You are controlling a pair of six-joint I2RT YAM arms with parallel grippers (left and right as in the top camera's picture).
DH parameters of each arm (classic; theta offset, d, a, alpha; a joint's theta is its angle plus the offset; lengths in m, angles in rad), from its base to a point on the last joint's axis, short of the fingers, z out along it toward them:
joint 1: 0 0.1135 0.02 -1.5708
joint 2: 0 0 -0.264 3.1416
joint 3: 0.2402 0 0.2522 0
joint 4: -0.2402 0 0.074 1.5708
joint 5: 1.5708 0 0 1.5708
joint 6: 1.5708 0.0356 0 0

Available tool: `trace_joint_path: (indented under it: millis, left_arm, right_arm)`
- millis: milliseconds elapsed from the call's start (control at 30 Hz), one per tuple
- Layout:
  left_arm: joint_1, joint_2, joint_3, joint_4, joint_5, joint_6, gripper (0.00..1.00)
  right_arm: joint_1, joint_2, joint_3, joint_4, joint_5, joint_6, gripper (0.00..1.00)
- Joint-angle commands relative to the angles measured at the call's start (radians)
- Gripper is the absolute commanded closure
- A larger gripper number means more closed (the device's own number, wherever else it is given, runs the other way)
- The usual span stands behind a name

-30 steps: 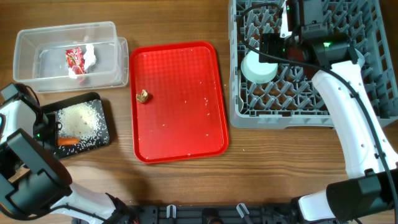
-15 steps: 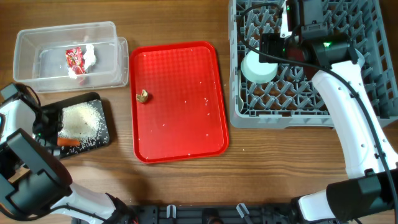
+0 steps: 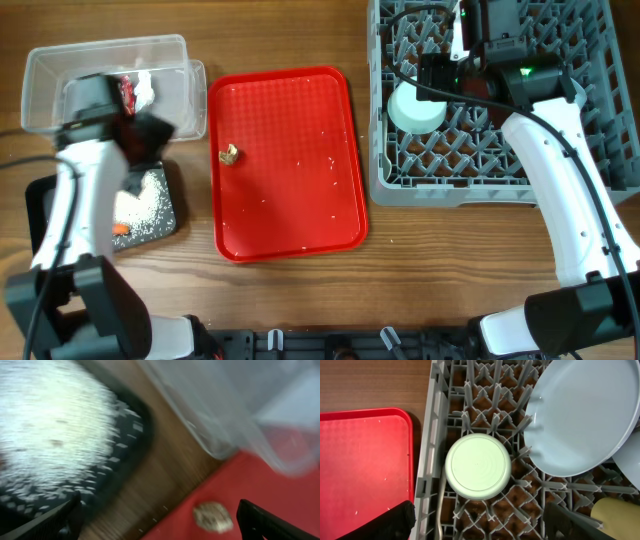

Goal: Sort waste into correct bins and load items into the dishwasher rack
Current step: 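Reach the left gripper to the mushroom piece on the red tray and grasp it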

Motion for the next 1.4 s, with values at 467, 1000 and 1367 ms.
trace_joint_path:
  millis: [467, 1000, 1367]
  left_arm:
    - [-0.297, 0.204, 0.005, 0.317, -0.007, 0.298, 0.06]
    - [-0.299, 0.320, 0.005, 0.267, 0.035, 0.298, 0.37]
    - [-0.299, 0.318, 0.005, 0.196, 0.035, 0.298, 0.83]
  right_arm:
    - [0.002, -0.001, 0.006, 0.002, 0.013, 0.021, 0.16]
    - [0.002, -0.001, 0.006, 0.002, 0.013, 0.021, 0.16]
    - [0.002, -0.001, 0.006, 0.002, 0.013, 0.021, 0.16]
